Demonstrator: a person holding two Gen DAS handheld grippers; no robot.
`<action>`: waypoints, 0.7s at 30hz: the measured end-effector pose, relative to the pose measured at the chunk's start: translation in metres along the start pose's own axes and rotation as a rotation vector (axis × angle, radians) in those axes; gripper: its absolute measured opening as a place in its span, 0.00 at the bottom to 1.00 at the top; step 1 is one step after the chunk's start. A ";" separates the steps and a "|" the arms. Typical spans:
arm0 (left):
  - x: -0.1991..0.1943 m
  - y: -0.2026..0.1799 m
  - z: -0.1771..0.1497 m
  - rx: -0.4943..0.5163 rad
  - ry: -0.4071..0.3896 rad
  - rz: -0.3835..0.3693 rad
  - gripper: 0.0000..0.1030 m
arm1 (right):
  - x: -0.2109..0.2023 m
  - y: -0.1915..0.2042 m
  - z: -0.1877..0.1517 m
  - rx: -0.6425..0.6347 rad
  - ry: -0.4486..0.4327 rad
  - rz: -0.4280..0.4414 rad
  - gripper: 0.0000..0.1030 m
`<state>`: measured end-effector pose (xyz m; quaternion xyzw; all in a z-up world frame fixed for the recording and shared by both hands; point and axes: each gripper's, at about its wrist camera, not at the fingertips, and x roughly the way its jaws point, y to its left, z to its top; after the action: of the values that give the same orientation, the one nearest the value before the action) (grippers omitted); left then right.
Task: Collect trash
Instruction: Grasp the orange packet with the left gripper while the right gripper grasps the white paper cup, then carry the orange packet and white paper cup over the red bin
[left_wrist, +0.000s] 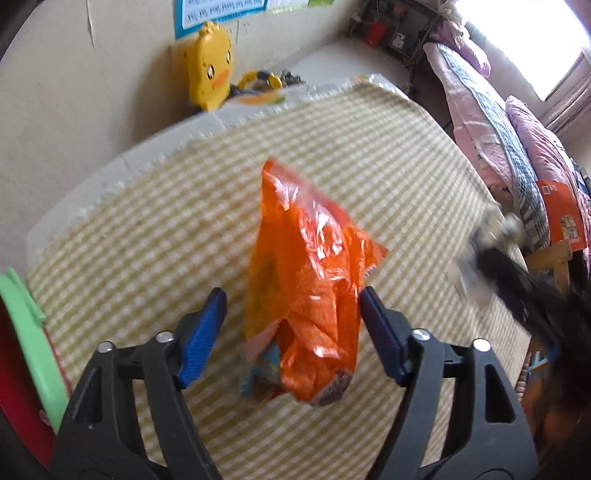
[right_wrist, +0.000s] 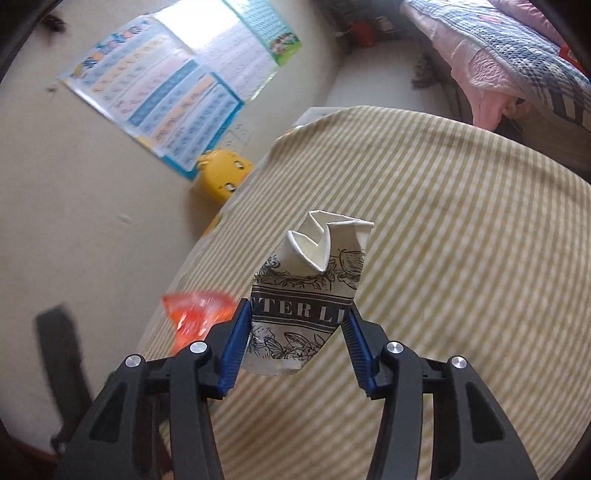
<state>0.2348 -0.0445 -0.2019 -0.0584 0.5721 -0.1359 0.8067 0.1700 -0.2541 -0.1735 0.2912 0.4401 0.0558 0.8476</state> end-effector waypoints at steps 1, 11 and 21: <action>0.002 0.000 -0.002 -0.009 0.013 -0.018 0.54 | -0.007 0.002 -0.008 -0.007 -0.003 0.021 0.46; -0.063 0.018 -0.047 -0.060 -0.106 0.016 0.45 | -0.060 0.039 -0.067 -0.053 -0.011 0.142 0.47; -0.165 0.057 -0.113 -0.137 -0.279 0.079 0.45 | -0.089 0.110 -0.095 -0.182 -0.040 0.213 0.47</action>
<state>0.0862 0.0646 -0.1050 -0.1091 0.4642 -0.0550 0.8773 0.0602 -0.1523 -0.0920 0.2593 0.3827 0.1795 0.8684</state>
